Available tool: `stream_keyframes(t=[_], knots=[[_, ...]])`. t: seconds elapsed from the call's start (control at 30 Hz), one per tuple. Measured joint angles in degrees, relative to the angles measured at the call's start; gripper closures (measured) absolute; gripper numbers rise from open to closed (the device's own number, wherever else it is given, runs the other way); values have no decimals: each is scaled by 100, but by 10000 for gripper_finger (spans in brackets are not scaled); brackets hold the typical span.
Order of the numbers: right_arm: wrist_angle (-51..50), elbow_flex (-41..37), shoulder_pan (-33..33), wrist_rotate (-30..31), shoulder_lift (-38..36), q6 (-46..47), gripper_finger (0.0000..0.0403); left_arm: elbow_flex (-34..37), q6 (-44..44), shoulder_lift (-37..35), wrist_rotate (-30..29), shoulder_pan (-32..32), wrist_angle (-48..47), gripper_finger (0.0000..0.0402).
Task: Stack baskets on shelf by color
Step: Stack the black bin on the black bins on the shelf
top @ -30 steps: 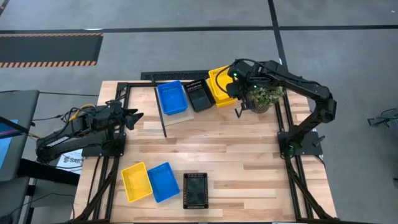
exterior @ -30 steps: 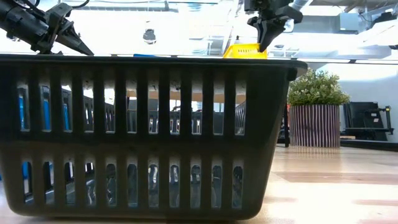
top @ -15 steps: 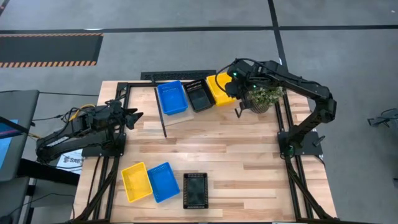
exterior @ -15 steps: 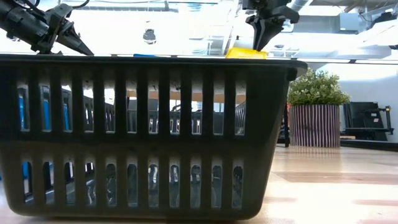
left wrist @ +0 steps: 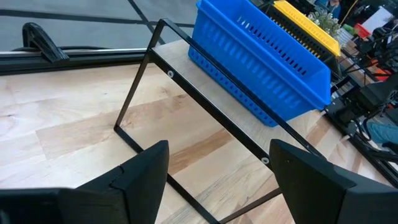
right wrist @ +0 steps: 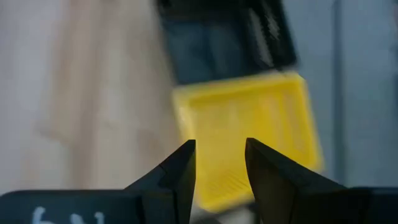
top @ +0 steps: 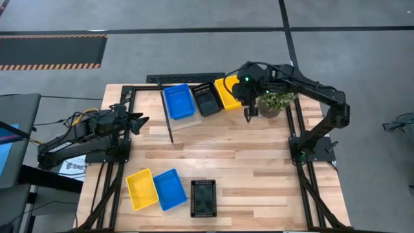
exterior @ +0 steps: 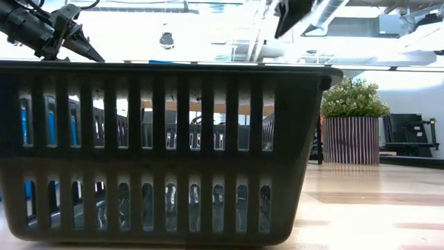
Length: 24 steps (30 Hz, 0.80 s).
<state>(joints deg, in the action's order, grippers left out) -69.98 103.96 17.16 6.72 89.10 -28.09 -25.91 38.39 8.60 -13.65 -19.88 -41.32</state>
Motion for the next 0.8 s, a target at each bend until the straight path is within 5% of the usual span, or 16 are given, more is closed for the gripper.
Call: stream_keyframes(t=[0.13,0.33,0.57,0.8], knots=[[51,99,-569,-681,7,1089,244,-2,-45,0,116,2,0,136],[549,-227,-1728,-578,160,2396,236,0,-63,-1,135,1,0,136],[1400,-474,-2830,-183,1191,2662,214,-2,-65,0,335,0,3,136],[2610,-457,-3160,-264,2577,2638,190,0,-65,-2,337,2,10,136]])
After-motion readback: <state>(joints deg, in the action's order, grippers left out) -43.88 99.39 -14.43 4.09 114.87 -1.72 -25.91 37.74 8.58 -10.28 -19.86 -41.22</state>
